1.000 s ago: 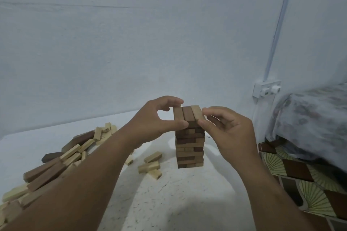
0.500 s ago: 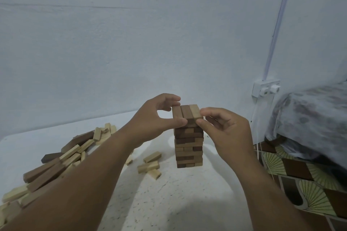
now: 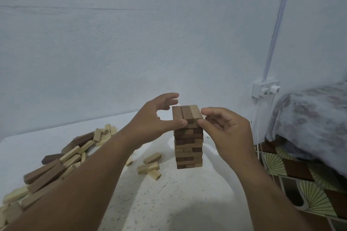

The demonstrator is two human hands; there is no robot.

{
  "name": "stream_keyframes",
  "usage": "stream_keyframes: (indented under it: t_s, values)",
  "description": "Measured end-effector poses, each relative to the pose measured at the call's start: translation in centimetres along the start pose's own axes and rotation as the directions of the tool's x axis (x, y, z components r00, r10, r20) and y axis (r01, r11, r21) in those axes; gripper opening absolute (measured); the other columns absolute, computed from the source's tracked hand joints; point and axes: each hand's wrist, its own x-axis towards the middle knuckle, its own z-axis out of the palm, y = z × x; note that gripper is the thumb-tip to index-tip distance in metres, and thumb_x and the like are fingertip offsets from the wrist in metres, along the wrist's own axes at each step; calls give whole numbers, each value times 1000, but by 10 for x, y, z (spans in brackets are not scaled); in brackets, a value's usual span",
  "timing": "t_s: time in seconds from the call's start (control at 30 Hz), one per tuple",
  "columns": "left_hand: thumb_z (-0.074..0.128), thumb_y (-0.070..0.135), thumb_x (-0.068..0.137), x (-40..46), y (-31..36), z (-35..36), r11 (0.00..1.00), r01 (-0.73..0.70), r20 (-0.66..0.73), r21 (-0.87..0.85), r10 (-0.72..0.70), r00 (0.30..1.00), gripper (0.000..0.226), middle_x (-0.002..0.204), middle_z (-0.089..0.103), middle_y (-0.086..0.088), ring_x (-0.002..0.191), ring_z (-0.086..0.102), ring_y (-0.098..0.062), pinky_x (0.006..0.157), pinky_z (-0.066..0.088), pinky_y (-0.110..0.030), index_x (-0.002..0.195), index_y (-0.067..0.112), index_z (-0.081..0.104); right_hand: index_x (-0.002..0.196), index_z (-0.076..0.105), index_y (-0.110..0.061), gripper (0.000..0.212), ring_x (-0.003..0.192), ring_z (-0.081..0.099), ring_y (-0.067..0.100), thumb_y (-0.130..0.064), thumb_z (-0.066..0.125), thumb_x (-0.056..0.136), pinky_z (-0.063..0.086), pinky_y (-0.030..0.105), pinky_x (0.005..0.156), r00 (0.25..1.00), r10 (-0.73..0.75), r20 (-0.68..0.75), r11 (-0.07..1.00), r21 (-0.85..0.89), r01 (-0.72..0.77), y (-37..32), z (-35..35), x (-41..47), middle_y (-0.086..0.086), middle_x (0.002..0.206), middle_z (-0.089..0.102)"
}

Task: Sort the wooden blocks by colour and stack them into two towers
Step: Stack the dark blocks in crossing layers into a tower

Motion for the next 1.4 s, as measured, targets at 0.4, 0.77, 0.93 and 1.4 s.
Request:
stream_keyframes:
  t_s: [0.4,0.77,0.93,1.4]
  values:
    - [73,41,85,-79,7,-36,993,-13,-211,120,38,977,40,122,56,39,118,48,15,98,43,-24,120,51,58,93,76,-11,13,108,64,2,-3,75,83,47,13,91,875,-481,57,833,-282,476,-36,39,-23,-7,102,73]
    - [77,24,83,-226,-28,-102,972,196,-464,128,-116,878,24,110,66,30,108,53,18,81,40,0,94,45,72,94,76,-20,18,105,62,-6,-10,80,80,44,9,93,816,-426,391,856,-118,504,-53,122,-102,-14,103,72]
    - [72,27,83,-256,-67,-126,848,423,-465,320,-248,850,23,111,61,31,118,49,2,99,37,-23,99,44,70,108,73,-29,19,104,59,-6,-30,68,89,48,18,92,749,-184,637,899,-199,389,-42,166,-134,-19,108,69]
    - [58,36,91,-235,-103,-133,687,509,-416,519,-318,852,12,99,62,17,107,45,-13,85,23,-36,102,36,61,82,65,-11,17,75,69,20,-26,73,78,54,33,62,596,449,665,642,-705,302,-57,254,-106,7,86,72]
